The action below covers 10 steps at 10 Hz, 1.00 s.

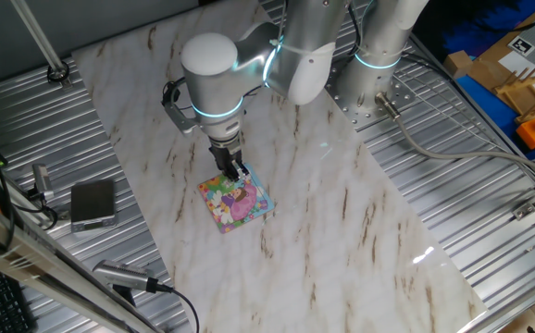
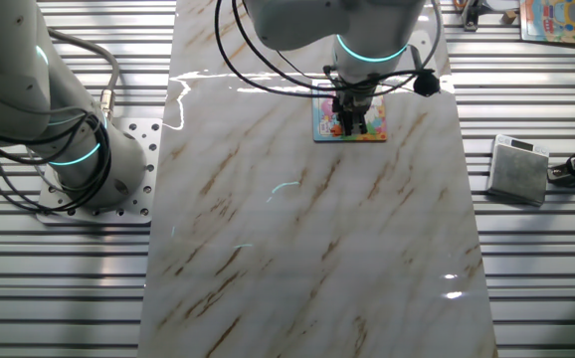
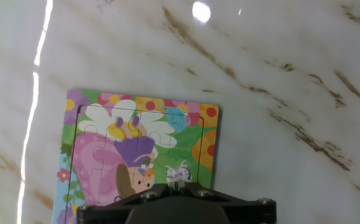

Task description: Assemble one piece of a puzzle

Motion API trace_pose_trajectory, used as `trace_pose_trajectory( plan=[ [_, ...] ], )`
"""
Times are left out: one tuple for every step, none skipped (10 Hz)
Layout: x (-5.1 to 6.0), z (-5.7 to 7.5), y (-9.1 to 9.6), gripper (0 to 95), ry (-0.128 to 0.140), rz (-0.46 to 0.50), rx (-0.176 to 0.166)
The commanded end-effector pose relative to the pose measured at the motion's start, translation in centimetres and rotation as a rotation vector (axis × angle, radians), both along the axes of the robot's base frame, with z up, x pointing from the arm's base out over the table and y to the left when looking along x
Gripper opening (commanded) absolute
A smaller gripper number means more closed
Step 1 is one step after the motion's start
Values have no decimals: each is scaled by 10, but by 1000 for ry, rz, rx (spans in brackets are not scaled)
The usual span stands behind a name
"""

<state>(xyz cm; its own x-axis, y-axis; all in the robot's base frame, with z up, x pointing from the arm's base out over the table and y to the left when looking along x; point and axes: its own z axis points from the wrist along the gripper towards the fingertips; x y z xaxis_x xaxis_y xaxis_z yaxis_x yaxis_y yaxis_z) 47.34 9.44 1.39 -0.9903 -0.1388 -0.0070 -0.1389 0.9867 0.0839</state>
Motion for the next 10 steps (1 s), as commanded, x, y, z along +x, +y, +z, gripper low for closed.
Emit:
trace_pose_trajectory(
  plan=[
    [1,-3,0,0,1,1,-3],
    [3,-2,-1,0,3,1,1],
    [6,0,-1,0,4,1,3],
    [8,1,-1,0,5,1,2],
    [11,3,-2,0,6,0,1],
    [14,3,-2,0,6,-1,1],
    [15,3,-2,0,6,-2,1],
    [17,4,-2,0,6,-2,1],
    [18,4,-3,0,7,-2,1],
    [20,4,-3,0,6,-3,1]
  ],
)
